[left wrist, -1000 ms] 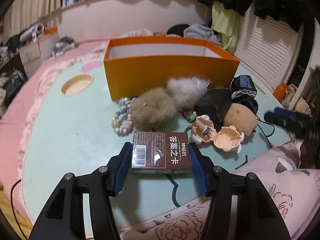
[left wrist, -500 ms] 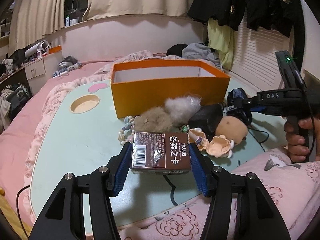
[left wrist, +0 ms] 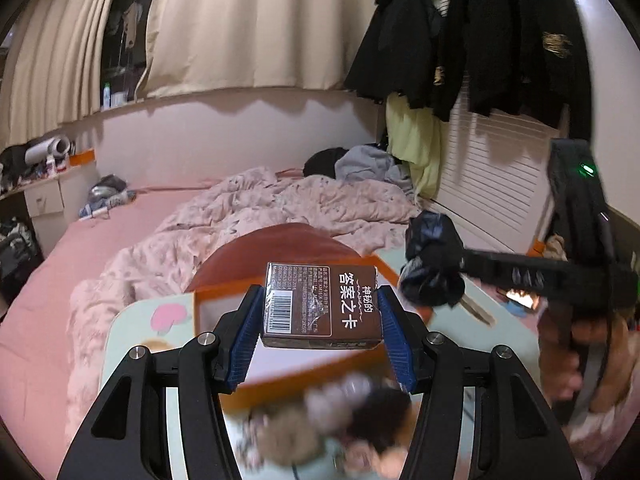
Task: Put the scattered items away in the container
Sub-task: 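Grasp the brown packet with the left gripper while the right gripper grasps the black scrunchie, then lower the brown packet into the box with the left gripper while the right drops the scrunchie in, then reach to the tan plush ball with the right gripper and grasp it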
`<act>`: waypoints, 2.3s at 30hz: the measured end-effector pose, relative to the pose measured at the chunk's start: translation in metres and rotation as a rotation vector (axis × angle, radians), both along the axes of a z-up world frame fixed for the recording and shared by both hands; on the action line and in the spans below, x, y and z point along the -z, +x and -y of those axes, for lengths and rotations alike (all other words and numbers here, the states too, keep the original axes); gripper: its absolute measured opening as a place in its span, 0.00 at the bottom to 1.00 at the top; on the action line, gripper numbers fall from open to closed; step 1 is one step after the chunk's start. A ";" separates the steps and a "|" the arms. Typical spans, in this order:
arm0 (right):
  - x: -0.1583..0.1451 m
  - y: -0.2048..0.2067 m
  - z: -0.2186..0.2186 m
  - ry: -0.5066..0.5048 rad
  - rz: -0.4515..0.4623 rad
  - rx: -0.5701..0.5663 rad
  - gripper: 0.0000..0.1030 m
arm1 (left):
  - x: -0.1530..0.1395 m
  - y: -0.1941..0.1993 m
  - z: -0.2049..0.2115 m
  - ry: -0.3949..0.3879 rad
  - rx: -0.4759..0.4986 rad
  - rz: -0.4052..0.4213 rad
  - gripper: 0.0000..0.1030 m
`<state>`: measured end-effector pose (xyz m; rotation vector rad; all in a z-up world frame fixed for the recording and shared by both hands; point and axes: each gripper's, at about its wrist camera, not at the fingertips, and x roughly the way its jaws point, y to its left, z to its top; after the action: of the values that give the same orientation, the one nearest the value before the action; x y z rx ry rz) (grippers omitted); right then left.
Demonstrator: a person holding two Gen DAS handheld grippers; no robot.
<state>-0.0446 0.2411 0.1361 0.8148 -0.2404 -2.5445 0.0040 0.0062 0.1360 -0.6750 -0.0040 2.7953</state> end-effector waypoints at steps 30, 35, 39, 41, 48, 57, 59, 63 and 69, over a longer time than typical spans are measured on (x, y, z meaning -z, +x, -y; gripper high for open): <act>0.060 0.072 0.000 0.291 0.043 0.006 0.78 | 0.063 0.043 0.027 0.011 -0.086 0.237 0.71; 0.104 0.089 -0.005 0.351 0.173 0.010 0.78 | 0.102 0.070 0.028 -0.044 -0.132 0.340 0.71; 0.123 0.087 -0.009 0.370 0.230 0.049 0.83 | 0.119 0.072 0.029 -0.067 -0.185 0.375 0.71; 0.124 0.086 -0.008 0.388 0.235 0.058 0.96 | 0.125 0.070 0.026 -0.090 -0.188 0.391 0.71; 0.129 0.087 -0.008 0.418 0.229 0.064 1.00 | 0.138 0.069 0.029 -0.077 -0.219 0.386 0.80; 0.130 0.083 -0.004 0.426 0.213 0.019 1.00 | 0.141 0.067 0.032 -0.083 -0.275 0.388 0.93; 0.131 0.083 -0.002 0.422 0.193 0.003 1.00 | 0.143 0.064 0.036 -0.079 -0.304 0.403 1.00; 0.131 0.082 0.000 0.421 0.181 -0.005 1.00 | 0.143 0.063 0.038 -0.075 -0.304 0.401 1.00; 0.132 0.082 -0.001 0.420 0.176 -0.002 1.00 | 0.144 0.063 0.040 -0.079 -0.278 0.401 1.00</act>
<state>0.0372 0.2420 0.0040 1.1934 0.2521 -2.5577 0.0668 -0.0342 -0.0076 -1.3366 -0.0701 2.8721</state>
